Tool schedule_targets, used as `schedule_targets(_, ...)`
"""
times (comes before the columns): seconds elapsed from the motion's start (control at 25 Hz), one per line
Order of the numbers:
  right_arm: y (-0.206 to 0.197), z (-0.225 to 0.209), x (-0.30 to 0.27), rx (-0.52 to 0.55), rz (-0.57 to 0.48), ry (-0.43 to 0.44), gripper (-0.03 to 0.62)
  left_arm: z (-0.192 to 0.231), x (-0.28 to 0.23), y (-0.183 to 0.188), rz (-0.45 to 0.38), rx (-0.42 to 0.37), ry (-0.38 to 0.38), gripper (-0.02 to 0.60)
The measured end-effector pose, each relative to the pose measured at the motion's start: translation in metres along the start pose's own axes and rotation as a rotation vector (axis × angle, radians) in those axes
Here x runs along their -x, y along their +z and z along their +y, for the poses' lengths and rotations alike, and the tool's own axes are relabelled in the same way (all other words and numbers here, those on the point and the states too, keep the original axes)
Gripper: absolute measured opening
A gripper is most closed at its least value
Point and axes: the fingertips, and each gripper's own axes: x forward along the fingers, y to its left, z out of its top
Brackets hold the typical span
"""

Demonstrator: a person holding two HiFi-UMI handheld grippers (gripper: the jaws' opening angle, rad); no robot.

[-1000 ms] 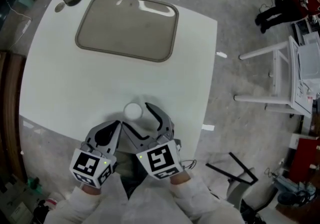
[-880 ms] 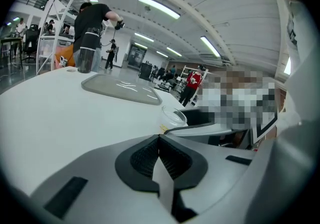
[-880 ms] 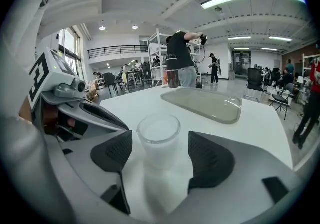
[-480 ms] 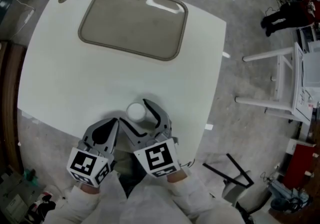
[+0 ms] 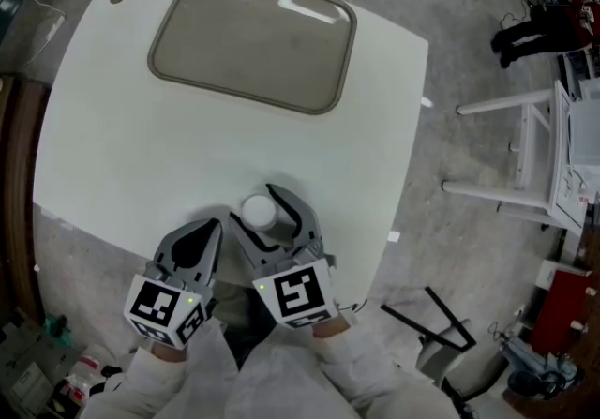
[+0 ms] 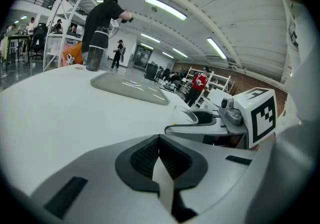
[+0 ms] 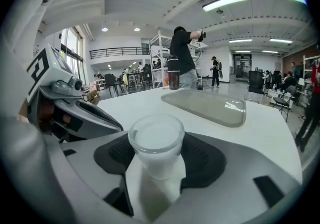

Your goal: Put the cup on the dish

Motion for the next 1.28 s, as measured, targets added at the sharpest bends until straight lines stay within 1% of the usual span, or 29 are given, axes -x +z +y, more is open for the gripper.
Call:
schedule_targets(0.04, 0.0, -0.001, 0.0, 0.004, -0.003, -0.003, 0.282, 0.0, 0.0, 0.0, 0.0, 0.0, -0.001, -0.005)
schedule_targets(0.24, 0.001, -0.003, -0.002, 0.018, -0.004, -0.024, 0.273, 0.006, 0.001, 0.001, 0.001, 0.0, 0.002, -0.005)
schedule_targets(0.52, -0.002, -0.001, -0.001, 0.012, 0.027, -0.031, 0.272, 0.004, 0.001, 0.007, -0.01, -0.012, -0.017, -0.005)
schedule_targets(0.72, 0.003, -0.003, 0.002, -0.004, 0.022, -0.037, 0.272, 0.003, 0.0, 0.017, -0.023, -0.023, -0.03, -0.005)
schedule_targets(1.0, 0.023, -0.011, 0.01, -0.003, -0.005, -0.056, 0.272, 0.005, -0.001, 0.035, -0.047, -0.048, -0.037, -0.005)
schedule_targets(1.28, 0.053, -0.033, 0.011, 0.013, -0.034, -0.066, 0.272, 0.003, -0.008, 0.068, -0.085, -0.081, -0.058, -0.005)
